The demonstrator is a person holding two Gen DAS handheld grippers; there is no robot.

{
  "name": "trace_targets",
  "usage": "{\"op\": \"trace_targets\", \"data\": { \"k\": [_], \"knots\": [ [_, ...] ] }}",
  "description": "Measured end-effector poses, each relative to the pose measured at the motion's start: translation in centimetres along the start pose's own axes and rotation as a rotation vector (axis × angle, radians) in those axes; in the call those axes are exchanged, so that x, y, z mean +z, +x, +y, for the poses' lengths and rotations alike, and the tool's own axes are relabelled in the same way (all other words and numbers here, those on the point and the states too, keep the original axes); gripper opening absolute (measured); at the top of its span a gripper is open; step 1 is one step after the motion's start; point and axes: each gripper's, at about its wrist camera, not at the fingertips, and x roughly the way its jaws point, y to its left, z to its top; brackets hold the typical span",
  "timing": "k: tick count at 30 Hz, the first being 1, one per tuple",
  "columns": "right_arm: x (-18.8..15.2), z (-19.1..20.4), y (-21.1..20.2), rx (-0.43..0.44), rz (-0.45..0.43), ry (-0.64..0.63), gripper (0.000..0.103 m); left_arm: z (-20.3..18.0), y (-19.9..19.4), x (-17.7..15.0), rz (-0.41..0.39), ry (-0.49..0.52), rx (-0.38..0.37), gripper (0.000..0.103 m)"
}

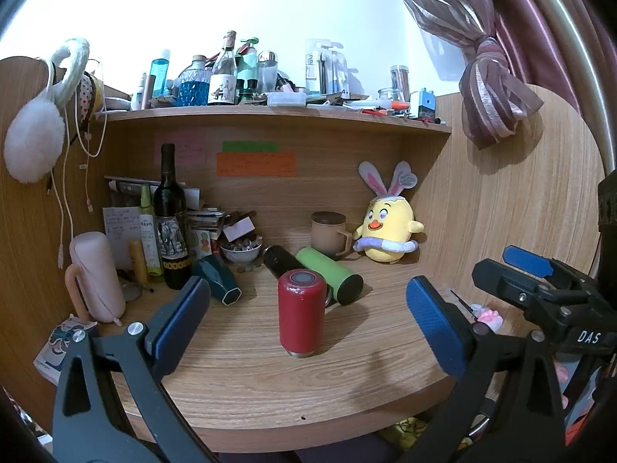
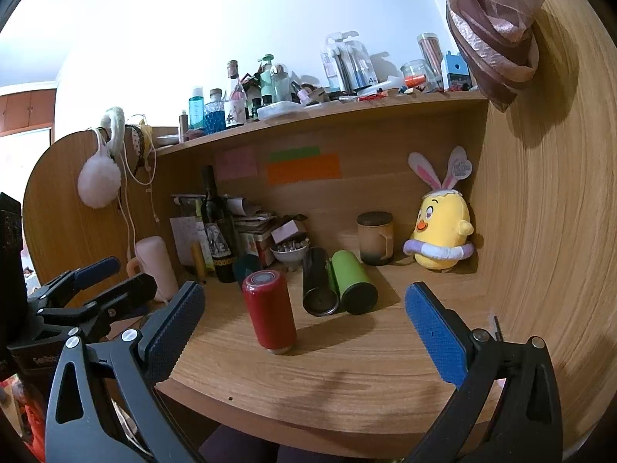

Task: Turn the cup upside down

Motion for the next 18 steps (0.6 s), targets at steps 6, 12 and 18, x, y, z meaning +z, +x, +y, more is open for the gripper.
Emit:
{"op": "trace_targets", "data": {
  "k": [6, 12, 18],
  "knots": [
    [0.02, 0.19, -0.02, -0.006, -0.002, -0.007, 0.103, -0.07, 0.13, 0.11, -0.005, -0.004, -0.003, 0.103],
    [-0.14, 0.35, -0.15, -0.004, -0.009, -0.026, 0.103, 0.03, 0.16, 0.16, -0.004, -0.006, -0.005, 0.103],
    [-0.18, 0.49, -0.19, -0.001, -0.007, -0.025, 0.103, -0.06, 0.11, 0.23, -0.005, -0.009, -0.005, 0.103]
  ]
}}
